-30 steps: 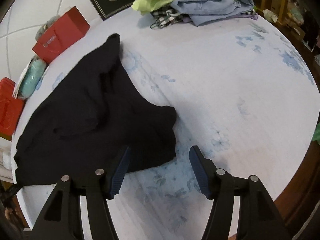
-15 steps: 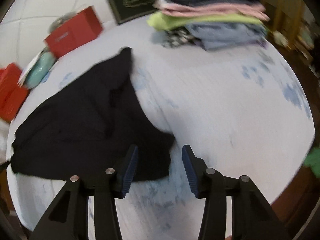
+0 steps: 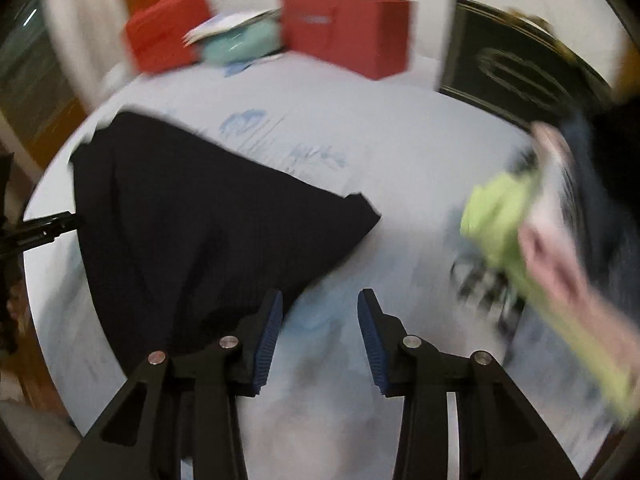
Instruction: Fold clothes
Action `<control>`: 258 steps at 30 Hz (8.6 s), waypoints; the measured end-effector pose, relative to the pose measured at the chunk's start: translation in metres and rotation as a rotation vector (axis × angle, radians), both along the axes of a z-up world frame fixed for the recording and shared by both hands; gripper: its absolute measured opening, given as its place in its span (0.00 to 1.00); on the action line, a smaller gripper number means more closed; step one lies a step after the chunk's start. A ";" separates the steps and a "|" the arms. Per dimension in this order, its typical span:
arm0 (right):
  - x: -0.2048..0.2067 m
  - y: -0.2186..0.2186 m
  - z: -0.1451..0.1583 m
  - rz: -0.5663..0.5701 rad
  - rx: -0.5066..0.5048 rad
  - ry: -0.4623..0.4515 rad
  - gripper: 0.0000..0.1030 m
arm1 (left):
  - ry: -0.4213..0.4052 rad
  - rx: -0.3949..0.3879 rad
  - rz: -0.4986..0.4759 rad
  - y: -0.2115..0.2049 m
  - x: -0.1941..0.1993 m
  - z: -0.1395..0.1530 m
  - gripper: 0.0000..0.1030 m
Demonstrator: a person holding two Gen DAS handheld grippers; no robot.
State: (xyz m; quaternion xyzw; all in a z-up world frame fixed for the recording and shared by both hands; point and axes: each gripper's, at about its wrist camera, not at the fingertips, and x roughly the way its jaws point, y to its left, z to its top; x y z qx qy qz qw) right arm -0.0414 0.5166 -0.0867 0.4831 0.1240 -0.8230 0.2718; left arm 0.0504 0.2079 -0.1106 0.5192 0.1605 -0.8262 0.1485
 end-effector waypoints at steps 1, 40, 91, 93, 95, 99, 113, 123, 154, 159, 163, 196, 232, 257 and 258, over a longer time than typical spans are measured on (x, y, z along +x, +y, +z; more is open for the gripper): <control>-0.005 0.001 0.001 0.049 0.010 0.002 0.39 | -0.014 0.019 0.022 0.016 0.007 -0.001 0.62; -0.066 -0.014 -0.059 0.714 0.029 0.100 0.59 | -0.049 -0.103 0.482 0.253 -0.011 -0.047 0.74; -0.166 -0.466 0.027 0.618 -0.056 0.048 0.56 | 0.089 -0.069 0.417 -0.312 -0.042 0.015 0.70; -0.166 -0.433 0.020 0.607 -0.020 0.043 0.53 | 0.075 -0.081 0.391 -0.287 -0.042 0.009 0.70; -0.163 -0.402 0.010 0.596 0.010 0.025 0.50 | 0.062 -0.075 0.362 -0.266 -0.044 0.002 0.70; -0.159 -0.359 -0.006 0.578 0.008 -0.013 0.47 | 0.027 -0.036 0.357 -0.250 -0.054 -0.016 0.70; -0.159 -0.352 -0.053 0.558 0.038 -0.126 0.33 | -0.068 -0.132 0.499 -0.342 -0.077 -0.041 0.71; -0.153 -0.316 -0.027 0.637 -0.079 -0.079 0.47 | 0.010 -0.071 0.474 -0.229 -0.019 -0.019 0.73; -0.130 -0.316 -0.060 1.016 -0.103 0.117 0.77 | 0.019 -0.197 0.648 -0.072 -0.030 -0.062 1.00; -0.137 -0.319 -0.069 0.997 -0.124 0.095 0.77 | 0.035 -0.234 0.629 -0.072 -0.036 -0.063 1.00; -0.137 -0.318 -0.067 1.004 -0.143 0.108 0.76 | 0.039 -0.272 0.595 -0.069 -0.037 -0.065 1.00; -0.021 -0.214 -0.004 0.862 -0.201 -0.152 0.14 | 0.105 -0.143 0.260 -0.033 0.068 0.032 0.09; -0.097 -0.398 -0.029 0.632 -0.186 -0.202 0.14 | -0.050 -0.029 0.378 -0.243 -0.001 -0.025 0.34; -0.133 -0.481 -0.039 0.542 -0.089 -0.088 0.00 | -0.036 -0.140 0.508 -0.346 -0.012 -0.023 0.65; -0.134 -0.475 -0.033 0.522 -0.102 -0.074 0.04 | -0.020 -0.133 0.531 -0.345 -0.004 -0.015 0.65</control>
